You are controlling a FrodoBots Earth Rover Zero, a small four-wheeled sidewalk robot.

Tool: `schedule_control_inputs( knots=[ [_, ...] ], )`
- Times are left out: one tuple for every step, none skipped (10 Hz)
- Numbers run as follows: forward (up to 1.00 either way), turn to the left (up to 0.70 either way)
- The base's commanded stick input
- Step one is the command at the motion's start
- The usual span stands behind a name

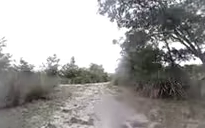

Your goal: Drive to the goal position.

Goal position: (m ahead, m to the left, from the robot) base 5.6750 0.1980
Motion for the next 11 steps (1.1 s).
schedule_control_inputs(
  knots=[
    [0.85, 0.0],
    [0.85, 0.0],
    [0.85, 0.0],
    [0.85, 0.0],
    [0.85, 0.0],
    [0.85, 0.0],
    [0.85, 0.0],
    [0.85, 0.0],
    [0.85, 0.0],
    [0.85, 0.0],
    [0.85, 0.0]
  ],
)
